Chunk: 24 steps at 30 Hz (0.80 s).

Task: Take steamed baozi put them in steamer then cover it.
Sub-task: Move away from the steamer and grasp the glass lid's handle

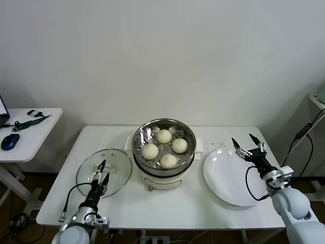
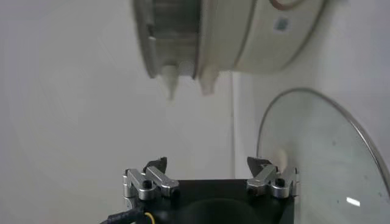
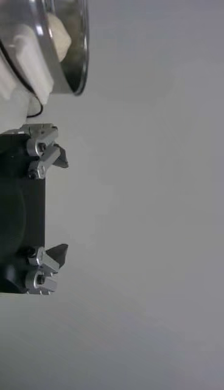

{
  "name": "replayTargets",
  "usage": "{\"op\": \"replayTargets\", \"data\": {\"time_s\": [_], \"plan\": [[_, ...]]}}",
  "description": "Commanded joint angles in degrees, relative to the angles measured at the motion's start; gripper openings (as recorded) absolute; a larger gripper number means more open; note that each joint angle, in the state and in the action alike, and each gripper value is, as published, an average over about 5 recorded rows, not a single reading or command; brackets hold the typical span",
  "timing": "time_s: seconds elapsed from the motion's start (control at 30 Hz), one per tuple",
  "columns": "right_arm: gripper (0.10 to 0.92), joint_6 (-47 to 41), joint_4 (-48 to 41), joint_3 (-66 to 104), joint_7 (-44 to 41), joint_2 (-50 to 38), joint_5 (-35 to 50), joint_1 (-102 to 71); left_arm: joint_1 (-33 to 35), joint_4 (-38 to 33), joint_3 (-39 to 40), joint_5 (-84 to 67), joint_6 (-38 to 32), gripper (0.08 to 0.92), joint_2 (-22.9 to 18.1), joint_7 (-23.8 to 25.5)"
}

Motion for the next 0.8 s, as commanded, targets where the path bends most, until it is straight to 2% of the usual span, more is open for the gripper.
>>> {"op": "replayTargets", "data": {"time_s": [0.03,0.37,0.8], "plan": [[0.823,-0.2,0.4,4.1,0.2,2.1,-1.6,-4.3,-8.6,12.9,1.1,7.5,1.8,0.823,0.7,-2.4],[0.823,0.2,0.2,4.5,-0.2,2.4,-3.2,-4.9,-13.9,19.2,1.5,5.8,3.0,0.823,1.6,-4.3],[0.823,1.5,-1.2,5.6,-2.0,2.9,-6.1,-5.8,-17.6,21.6,3.8,1.8,3.6,0.823,2.3,-4.5]]}}
